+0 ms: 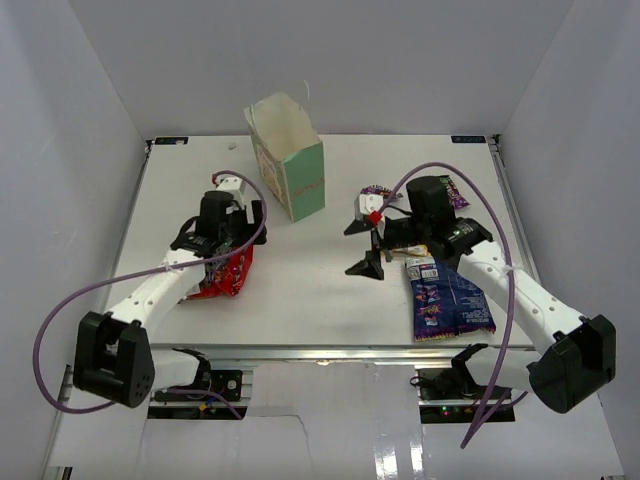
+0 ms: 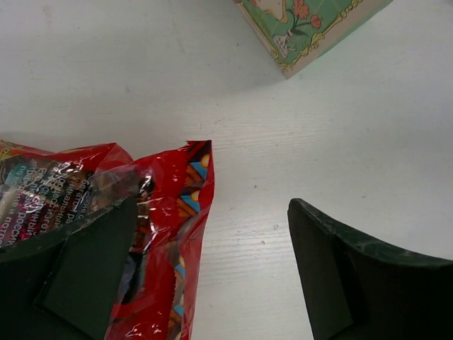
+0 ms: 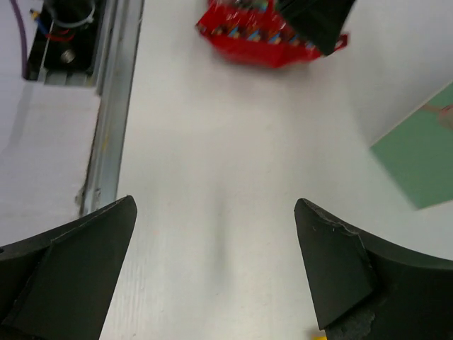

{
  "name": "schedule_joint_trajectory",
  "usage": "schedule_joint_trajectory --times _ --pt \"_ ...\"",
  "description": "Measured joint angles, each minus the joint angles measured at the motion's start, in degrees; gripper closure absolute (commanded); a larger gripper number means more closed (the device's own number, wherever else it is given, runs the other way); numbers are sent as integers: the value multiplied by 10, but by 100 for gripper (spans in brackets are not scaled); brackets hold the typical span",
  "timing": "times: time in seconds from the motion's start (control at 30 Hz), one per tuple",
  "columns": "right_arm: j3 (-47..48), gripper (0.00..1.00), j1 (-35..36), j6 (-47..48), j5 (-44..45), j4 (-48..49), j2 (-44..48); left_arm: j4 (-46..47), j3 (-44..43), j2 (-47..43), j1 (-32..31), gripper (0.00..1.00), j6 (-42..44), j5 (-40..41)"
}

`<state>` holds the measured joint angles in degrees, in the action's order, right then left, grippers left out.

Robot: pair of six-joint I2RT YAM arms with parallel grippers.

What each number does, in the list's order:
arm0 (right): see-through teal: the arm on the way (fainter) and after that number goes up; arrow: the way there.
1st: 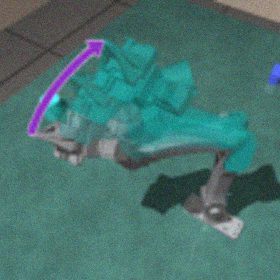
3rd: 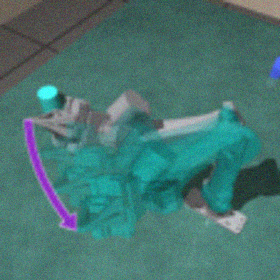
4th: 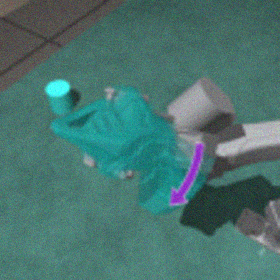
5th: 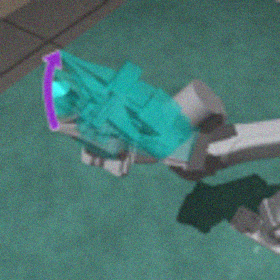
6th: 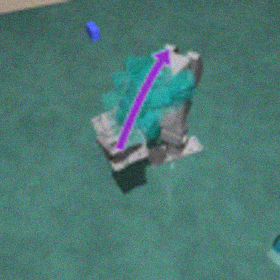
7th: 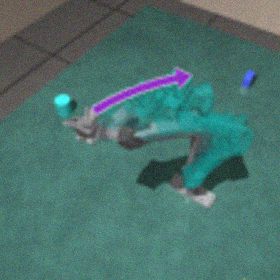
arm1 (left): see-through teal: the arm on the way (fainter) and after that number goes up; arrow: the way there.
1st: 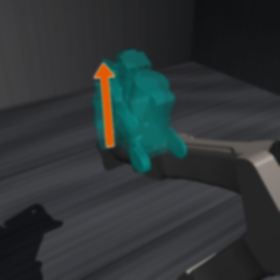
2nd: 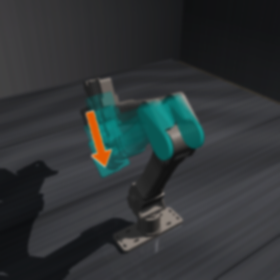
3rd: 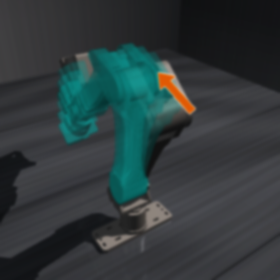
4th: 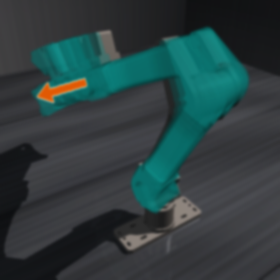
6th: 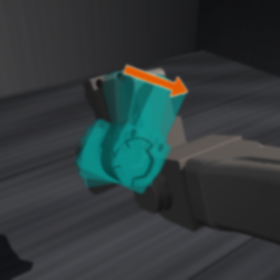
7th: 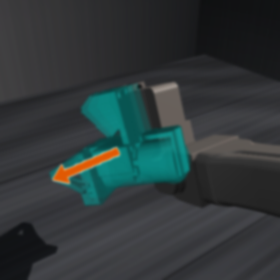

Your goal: Place the snacks into the paper bag

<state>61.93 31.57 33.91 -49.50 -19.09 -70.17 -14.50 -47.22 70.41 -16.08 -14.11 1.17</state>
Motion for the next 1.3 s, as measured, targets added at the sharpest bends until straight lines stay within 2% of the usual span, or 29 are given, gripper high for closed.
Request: schedule_joint_trajectory --times 0.17,0.3,0.43,0.6,0.93,1.07,1.1,1.2,1.23,1.3 --pt "-100 2 -36 25 -38 -43 15 -53 -82 120 -82 3 19 161" --pt "-103 2 -71 29 -69 -47 33 -79 -106 206 -97 3 23 270" --pt "-103 2 -75 38 -90 -47 51 -102 -106 227 -111 3 29 346" --pt "-107 2 -75 42 -99 -47 50 -100 -98 220 -118 4 43 390" --pt "-120 3 -75 50 -104 -48 48 -101 -93 254 -125 12 52 426" --pt "-121 3 -75 56 -103 -48 48 -100 -91 254 -126 31 49 425" --pt "-121 3 -75 56 -103 -48 48 -101 -90 254 -126 44 48 423" --pt "-122 3 -75 58 -103 -48 48 -106 -90 254 -126 63 46 417" --pt "-122 3 -75 58 -103 -48 48 -108 -89 254 -126 73 44 415" --pt "-122 3 -75 59 -103 -48 50 -111 -89 252 -126 78 40 413"
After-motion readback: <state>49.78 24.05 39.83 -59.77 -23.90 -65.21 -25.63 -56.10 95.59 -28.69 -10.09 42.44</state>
